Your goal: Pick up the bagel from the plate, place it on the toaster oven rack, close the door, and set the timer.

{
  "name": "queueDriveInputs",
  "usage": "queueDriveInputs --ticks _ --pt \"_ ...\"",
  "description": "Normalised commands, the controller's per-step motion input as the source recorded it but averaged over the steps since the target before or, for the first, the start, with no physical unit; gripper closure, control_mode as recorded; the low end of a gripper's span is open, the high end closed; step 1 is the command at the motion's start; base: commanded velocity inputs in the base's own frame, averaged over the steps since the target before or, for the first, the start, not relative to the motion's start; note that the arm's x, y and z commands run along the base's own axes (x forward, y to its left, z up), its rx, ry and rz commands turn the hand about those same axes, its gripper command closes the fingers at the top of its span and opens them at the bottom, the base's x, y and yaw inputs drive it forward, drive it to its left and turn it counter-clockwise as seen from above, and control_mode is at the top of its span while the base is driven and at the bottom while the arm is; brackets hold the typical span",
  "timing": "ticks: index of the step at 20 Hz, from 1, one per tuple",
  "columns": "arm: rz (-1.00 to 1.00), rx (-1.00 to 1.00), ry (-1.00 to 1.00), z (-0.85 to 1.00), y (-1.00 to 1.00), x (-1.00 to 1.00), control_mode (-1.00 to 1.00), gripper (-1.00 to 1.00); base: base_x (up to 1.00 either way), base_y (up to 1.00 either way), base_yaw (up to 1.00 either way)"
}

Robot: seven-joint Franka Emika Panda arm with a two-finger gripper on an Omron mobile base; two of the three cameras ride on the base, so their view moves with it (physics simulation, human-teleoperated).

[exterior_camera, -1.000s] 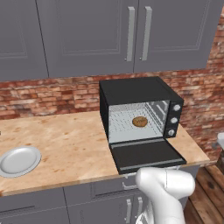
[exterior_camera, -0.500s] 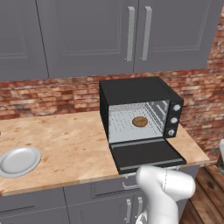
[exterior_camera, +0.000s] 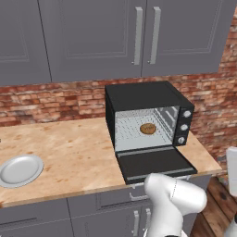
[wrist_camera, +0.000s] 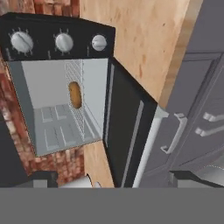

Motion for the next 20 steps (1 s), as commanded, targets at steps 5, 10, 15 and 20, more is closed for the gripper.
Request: queueDriveInputs --ticks 5,10,15,20 --pt "0.00 0.09 0.18 -0.11 0.07 0.13 -1.00 -1.00 0.00 0.00 0.00" --pt "0.00 0.04 0.13 -0.30 0.11 0.17 -1.00 -1.00 0.00 0.00 0.00" --pt "0.00 0.03 0.01 -0.33 0.13 0.18 -1.00 -1.00 0.00 0.00 0.00" --pt "0.00 0.04 0.00 -0.23 0.17 0.17 -1.00 -1.00 0.00 0.00 0.00"
